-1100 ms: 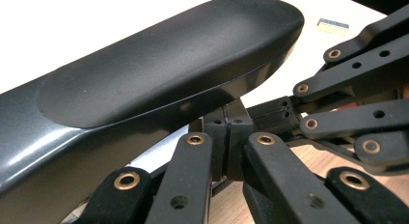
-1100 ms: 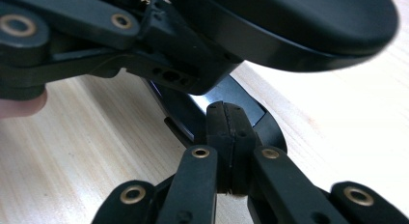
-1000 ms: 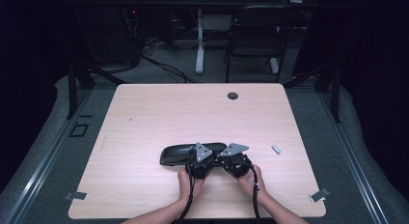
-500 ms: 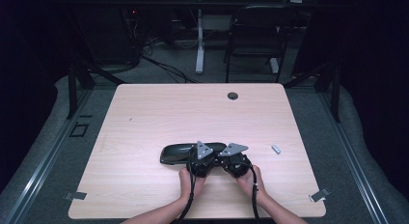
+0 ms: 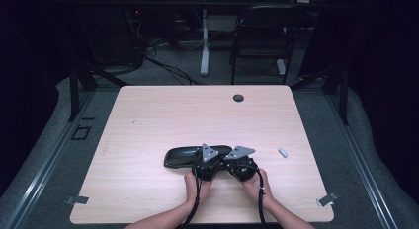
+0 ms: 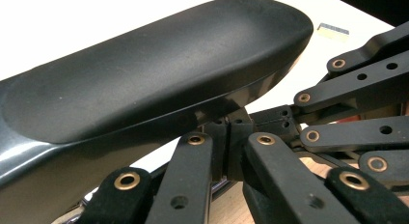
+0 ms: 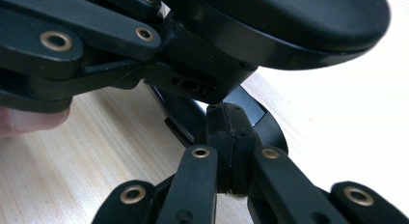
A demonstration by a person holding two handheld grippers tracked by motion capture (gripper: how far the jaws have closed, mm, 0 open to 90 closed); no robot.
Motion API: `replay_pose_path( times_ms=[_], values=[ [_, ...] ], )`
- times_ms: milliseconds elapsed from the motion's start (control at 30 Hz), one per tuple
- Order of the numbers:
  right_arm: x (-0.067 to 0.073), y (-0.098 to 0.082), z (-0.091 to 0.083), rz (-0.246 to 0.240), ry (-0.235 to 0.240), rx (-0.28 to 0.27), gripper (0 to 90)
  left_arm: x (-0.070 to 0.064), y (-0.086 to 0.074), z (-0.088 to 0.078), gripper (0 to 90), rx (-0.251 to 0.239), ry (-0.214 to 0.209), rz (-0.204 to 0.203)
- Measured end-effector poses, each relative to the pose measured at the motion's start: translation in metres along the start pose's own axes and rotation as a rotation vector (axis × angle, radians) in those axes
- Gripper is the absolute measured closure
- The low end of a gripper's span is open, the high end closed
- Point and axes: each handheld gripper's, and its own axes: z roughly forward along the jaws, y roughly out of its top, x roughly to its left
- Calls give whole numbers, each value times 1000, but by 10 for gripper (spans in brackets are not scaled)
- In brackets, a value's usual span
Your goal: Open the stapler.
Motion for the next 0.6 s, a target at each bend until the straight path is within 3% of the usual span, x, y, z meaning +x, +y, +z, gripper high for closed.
replay_pose_path(
  times_ms=[500,533,567,600],
  values=[
    [-2,0,0,13,13,-5,900,3,1,-1,900,-6,-21,-29],
    [-2,0,0,16,15,-5,900,2,3,-5,900,-65,-11,-12],
    [-2,-1,1,12,12,-9,900,2,3,-5,900,-65,-11,-12],
    [-2,0,1,15,10,-7,900,-3,24,-24,900,-181,2,79]
  ],
)
